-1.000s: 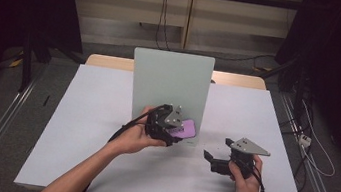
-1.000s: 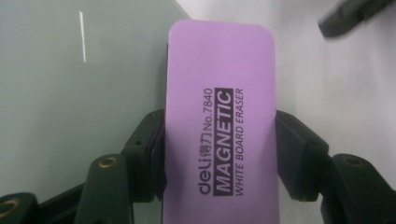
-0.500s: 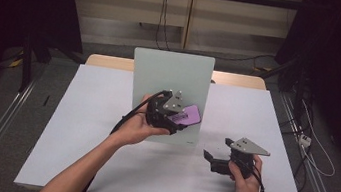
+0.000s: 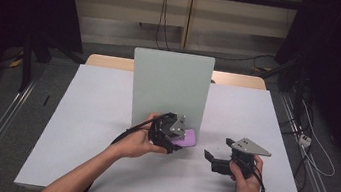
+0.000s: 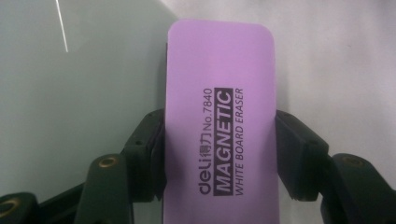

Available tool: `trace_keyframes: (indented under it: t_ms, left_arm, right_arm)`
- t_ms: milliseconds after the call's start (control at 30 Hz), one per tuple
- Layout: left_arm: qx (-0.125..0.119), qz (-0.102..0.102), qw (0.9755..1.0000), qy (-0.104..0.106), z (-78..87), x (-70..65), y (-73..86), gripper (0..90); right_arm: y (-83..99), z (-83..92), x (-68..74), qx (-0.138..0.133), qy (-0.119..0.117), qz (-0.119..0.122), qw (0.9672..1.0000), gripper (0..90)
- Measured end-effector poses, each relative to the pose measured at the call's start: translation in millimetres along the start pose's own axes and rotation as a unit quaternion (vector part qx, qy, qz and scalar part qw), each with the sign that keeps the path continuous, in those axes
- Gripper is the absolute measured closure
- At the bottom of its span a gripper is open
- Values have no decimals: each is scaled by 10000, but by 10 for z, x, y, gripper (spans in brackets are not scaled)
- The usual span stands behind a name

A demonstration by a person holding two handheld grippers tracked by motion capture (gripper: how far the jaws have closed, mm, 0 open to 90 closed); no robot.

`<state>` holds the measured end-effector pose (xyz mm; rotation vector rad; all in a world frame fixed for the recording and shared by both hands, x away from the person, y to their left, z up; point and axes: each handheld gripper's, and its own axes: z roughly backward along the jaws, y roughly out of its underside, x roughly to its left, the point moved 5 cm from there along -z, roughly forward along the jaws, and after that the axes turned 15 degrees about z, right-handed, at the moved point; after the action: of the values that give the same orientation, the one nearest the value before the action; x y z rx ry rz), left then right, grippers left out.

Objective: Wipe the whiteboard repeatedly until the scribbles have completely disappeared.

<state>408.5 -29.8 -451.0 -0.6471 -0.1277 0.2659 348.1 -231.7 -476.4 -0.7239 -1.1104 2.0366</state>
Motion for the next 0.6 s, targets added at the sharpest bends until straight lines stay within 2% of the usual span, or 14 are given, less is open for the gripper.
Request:
trace_keyframes:
  t_ms: [33, 167, 433, 500, 600]
  left_arm:
    - [11, 36, 10000, 24, 18, 9, 11, 410]
    - [-48, 63, 9999, -92, 98, 46, 26, 409]
    - [-538, 405, 9974, -258, 362, 194, 39, 409]
    - [-677, 524, 9961, -222, 399, 219, 54, 410]
    - [-731, 625, 9953, -129, 423, 249, 79, 410]
  right_arm:
    - [-1, -1, 4, 10, -7, 5, 10000, 79]
    - [-5, -5, 9, 12, -2, 29, 10000, 79]
    - [-3, -5, 3, 5, -2, 21, 10000, 79]
    - [-8, -15, 3, -1, 1, 16, 10000, 79]
    - [-7, -35, 8, 27, -7, -56, 10000, 80]
